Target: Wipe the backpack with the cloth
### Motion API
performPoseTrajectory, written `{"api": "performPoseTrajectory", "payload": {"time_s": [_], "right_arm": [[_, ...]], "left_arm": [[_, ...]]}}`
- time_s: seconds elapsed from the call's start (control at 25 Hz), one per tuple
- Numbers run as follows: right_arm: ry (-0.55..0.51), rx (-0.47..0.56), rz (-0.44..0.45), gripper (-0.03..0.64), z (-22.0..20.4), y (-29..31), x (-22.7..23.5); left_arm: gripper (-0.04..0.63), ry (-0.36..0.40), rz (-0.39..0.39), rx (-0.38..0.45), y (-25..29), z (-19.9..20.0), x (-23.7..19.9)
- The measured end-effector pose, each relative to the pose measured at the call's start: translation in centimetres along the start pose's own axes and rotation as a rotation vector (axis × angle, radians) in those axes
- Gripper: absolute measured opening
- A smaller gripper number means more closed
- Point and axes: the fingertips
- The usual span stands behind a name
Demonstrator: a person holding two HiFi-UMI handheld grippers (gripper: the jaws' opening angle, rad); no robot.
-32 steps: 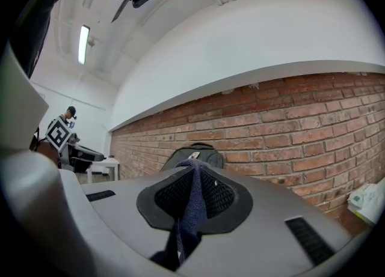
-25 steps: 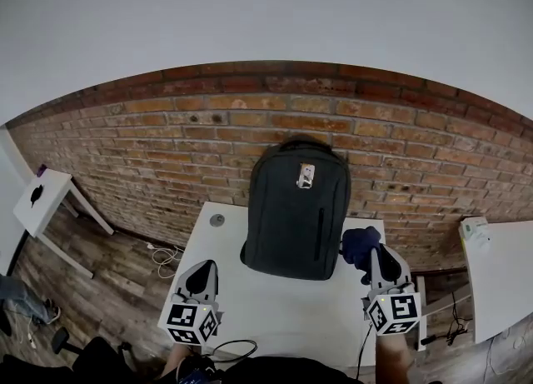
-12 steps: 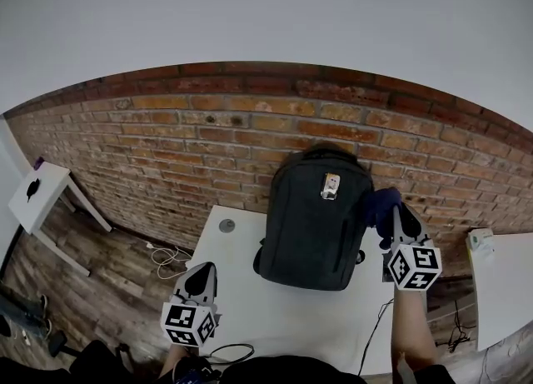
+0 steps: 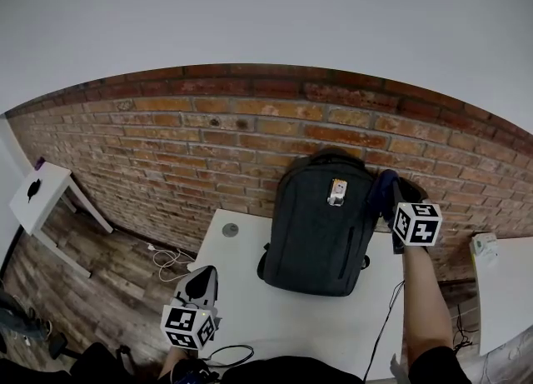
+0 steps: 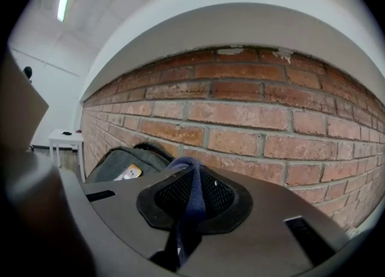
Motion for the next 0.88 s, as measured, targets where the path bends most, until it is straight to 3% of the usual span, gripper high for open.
{"api": "performPoseTrajectory", "payload": {"time_s": [0.08,0.28,0.64,0.88], "right_arm": [[-0.006,-0.041,0.024,0.029,-0.7,1.2,-0.2],[0.142,-0.118,0.090,0.029,-1.1,4.0,-0.3],[0.003,-0.134,0.147,0.029,2.2,6.3,-2.8],[-0.101,-0.090,0.165,0.029,5.3,7.9,-6.2]], "left_arm": [[-0.003,0.002,-0.006,-0.004,0.1,-0.1,0.1],[-0.003,0.003,-0.007,-0.005,0.4,0.0,-0.2],[-0.003,0.005,-0.022,-0.015,0.5,-0.1,-0.3],[-0.003,-0.005,0.015,-0.008,-0.3,-0.1,-1.6]]}}
Point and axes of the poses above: the fingertips, and each gripper's own axes: y forward along the fingers, x to its right, z out of its top, and after that the axes turned 15 degrees about -y, right-handed
